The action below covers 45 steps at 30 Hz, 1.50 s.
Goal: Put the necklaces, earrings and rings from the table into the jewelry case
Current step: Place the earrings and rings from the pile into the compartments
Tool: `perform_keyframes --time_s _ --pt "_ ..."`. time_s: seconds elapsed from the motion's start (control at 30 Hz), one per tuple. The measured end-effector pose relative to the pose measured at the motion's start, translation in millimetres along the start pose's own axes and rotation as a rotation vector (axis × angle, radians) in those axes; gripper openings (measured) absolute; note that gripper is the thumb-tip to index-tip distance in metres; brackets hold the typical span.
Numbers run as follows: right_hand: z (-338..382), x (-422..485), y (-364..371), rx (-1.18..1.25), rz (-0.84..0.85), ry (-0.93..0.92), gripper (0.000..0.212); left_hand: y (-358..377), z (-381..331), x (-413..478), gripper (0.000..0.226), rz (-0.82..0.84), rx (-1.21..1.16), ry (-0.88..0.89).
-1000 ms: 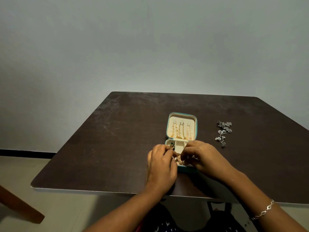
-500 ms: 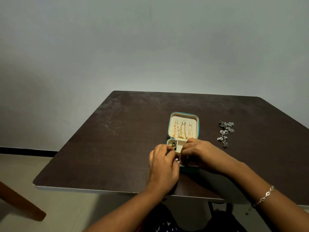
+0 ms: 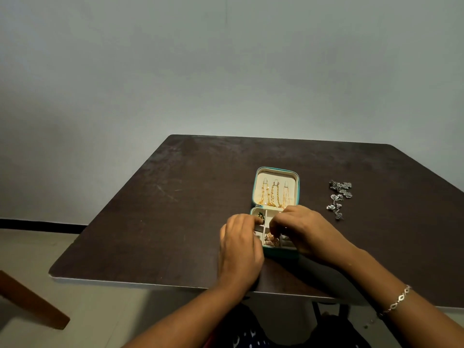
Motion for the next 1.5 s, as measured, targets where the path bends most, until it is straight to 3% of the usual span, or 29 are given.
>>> perform_keyframes --time_s 0.07,0.27,0.47,0.63,0.8,1.03,1.13,1.3,1.5 --pt "-1.3 -5.0 6.1 -0.007 0.011 0.017 0.034 -2.1 4.3 0.3 0.035 -0.015 -0.004 -0.042" --pt "-10.3 -16.6 0.2 0.022 -0.144 0.026 0.029 -1.7 19.8 0.2 0.024 0.012 -0.032 -0.186" --pt "-8.3 -23.8 17.1 -0.06 -0.073 0.017 0.013 0.5 20.4 0.1 0.025 0.027 -0.039 -0.194" --pt "-14.1 -24.7 10.2 0.004 -0.16 0.064 0.037 -0.3 18.9 0.0 0.022 0.023 -0.023 -0.178" --pt "-12.9 -22.8 17.7 -0.065 -0.104 0.059 0.038 -1.5 18.9 0.2 0.018 0.024 -0.029 -0.191" --pt "-34.7 -30.7 9.6 0.07 -0.155 0.12 0.041 -8.1 18.0 -1.8 0.018 -0.043 -0.014 -0.186" --pt "-34.9 -36.2 -5.8 0.028 -0.183 0.058 0.024 -11.4 13.7 -2.1 0.021 -0.089 0.024 -0.146" --pt "-30.9 -60.1 -11.2 -0.132 -0.133 -0.046 0.03 -13.6 -16.7 -7.1 0.024 -0.136 0.116 0.127" --pt "-52.9 -107.5 -23.6 -0.115 -0.211 0.058 0.025 -14.5 -30.3 -10.4 0.018 -0.15 0.11 0.256"
Point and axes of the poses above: each hand's wrist, its own x-axis towards the middle knuckle, its own y-axis out of the palm, z = x × y, the point moved 10 cm from there along x, towards the middle knuckle
